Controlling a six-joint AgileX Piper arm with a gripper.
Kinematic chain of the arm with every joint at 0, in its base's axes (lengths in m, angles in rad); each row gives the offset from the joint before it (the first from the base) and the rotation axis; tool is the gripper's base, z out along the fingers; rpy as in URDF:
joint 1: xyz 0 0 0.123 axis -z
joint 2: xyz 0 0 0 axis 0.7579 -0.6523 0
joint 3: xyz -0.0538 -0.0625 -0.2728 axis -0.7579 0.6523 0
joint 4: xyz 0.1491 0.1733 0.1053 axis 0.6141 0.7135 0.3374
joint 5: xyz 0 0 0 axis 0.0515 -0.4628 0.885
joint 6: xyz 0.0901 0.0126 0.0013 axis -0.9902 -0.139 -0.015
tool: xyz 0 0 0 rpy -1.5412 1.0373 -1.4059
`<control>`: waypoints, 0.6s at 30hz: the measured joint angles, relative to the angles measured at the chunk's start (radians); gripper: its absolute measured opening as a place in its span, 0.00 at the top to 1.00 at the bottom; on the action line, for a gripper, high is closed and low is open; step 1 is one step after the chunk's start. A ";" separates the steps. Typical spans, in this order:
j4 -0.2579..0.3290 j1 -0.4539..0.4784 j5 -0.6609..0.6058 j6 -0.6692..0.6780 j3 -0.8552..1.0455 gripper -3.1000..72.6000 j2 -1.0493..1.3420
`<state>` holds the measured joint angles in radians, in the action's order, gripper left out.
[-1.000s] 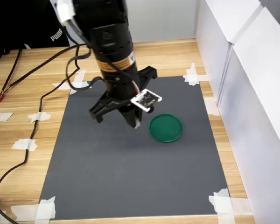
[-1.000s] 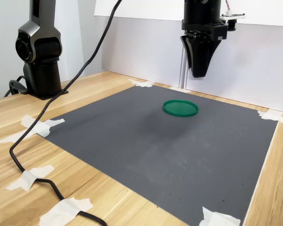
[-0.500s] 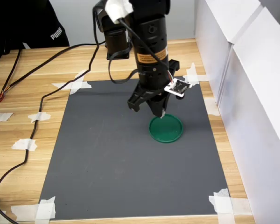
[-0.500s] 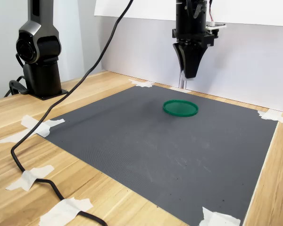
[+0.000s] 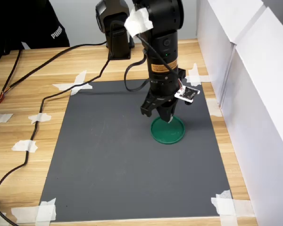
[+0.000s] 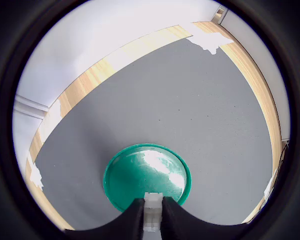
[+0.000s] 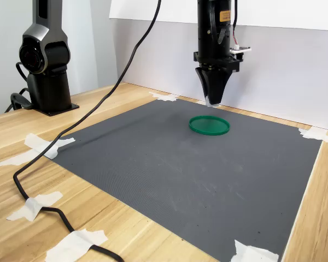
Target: Grasp a white terminal and put it on the green lid.
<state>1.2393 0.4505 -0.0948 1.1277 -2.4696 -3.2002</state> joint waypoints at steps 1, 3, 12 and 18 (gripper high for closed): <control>0.000 0.000 0.001 0.000 0.002 0.85 0.000; 0.001 0.000 0.002 0.000 0.003 0.85 -0.001; 0.026 0.000 0.019 0.006 0.003 0.85 -0.009; 0.026 0.000 0.019 0.008 0.003 0.85 -0.043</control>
<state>1.2649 0.4505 -0.0753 1.1358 -2.4666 -3.2431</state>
